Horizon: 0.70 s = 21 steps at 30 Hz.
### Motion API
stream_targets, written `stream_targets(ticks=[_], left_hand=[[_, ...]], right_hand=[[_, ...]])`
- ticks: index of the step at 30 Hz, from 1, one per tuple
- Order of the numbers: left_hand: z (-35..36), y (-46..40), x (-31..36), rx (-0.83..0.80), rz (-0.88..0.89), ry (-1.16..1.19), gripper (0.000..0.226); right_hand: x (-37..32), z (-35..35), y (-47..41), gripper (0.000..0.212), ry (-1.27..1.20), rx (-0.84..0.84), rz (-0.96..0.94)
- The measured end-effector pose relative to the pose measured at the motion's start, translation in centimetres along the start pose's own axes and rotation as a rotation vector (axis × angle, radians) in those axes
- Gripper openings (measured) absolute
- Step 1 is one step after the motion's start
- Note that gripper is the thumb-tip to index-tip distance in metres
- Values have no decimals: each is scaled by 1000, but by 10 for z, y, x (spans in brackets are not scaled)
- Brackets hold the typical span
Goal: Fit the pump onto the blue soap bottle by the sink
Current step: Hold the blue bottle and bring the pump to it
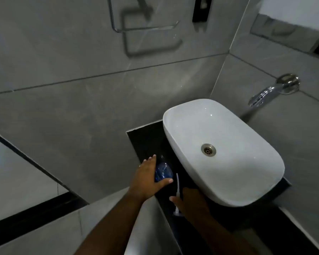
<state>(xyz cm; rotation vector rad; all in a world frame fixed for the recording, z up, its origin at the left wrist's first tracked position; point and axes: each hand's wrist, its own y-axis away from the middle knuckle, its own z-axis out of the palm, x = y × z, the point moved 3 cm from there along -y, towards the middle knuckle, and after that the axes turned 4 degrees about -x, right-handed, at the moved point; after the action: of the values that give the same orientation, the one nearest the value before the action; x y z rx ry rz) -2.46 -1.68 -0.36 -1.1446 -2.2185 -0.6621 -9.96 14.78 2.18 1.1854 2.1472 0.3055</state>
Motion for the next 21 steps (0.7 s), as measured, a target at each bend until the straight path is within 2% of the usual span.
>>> stream_targets(ticks=[3,5,9,15,18,21], left_hand=[[2,-9,-3,23,58,-94,112],[4,-10,-4,33,71,-102,103],[6,-8,-6,34,90,-82,100],[2,-10,-6,41,133,-192,100],[-2,-13,-5,54,157,-276,103],[-4,-16,-5,37,159,-267,105]], right_hand=[[6,18,-7,49,-162,-51,90],[9,23,-9,51,-93,-31,107],[14,24,-16,37,-125,26,93],[-10,-1,-16,23,-166,251,-66],[-27,-25,-15,30,-251,360,-147],[-42,-55,-17,30,-320,382,-173]])
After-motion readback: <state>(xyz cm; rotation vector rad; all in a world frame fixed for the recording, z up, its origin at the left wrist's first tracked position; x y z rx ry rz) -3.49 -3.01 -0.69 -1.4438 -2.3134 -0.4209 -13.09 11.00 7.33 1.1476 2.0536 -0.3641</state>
